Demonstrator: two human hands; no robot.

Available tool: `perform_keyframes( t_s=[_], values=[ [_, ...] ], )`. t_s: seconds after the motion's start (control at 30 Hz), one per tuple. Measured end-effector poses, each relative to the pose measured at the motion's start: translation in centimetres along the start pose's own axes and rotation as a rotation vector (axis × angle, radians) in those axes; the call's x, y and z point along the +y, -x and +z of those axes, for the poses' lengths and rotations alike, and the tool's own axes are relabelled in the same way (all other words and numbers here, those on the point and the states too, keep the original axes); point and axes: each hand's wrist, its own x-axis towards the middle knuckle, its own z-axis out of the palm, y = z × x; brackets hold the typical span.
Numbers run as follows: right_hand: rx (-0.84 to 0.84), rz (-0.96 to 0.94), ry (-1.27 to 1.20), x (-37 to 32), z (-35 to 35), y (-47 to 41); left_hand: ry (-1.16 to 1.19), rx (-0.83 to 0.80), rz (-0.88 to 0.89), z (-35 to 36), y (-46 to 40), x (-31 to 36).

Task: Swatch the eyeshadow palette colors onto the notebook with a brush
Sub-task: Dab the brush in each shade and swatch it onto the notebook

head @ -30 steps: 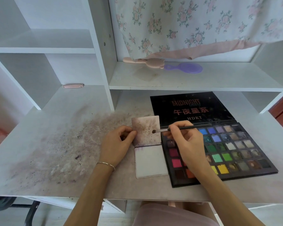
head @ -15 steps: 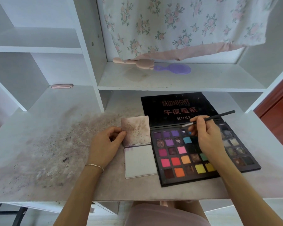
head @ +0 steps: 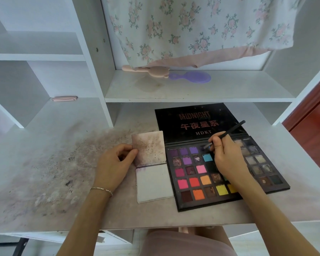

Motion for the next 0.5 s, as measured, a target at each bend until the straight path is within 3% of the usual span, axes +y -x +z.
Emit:
perform_keyframes(
  t_s=[0.5],
  values=[
    [-0.008, -0.016, 0.015, -0.03, -0.05, 0.10, -0.010, -0.002, 0.028, -0.05, -0.01, 0.02]
  ],
)
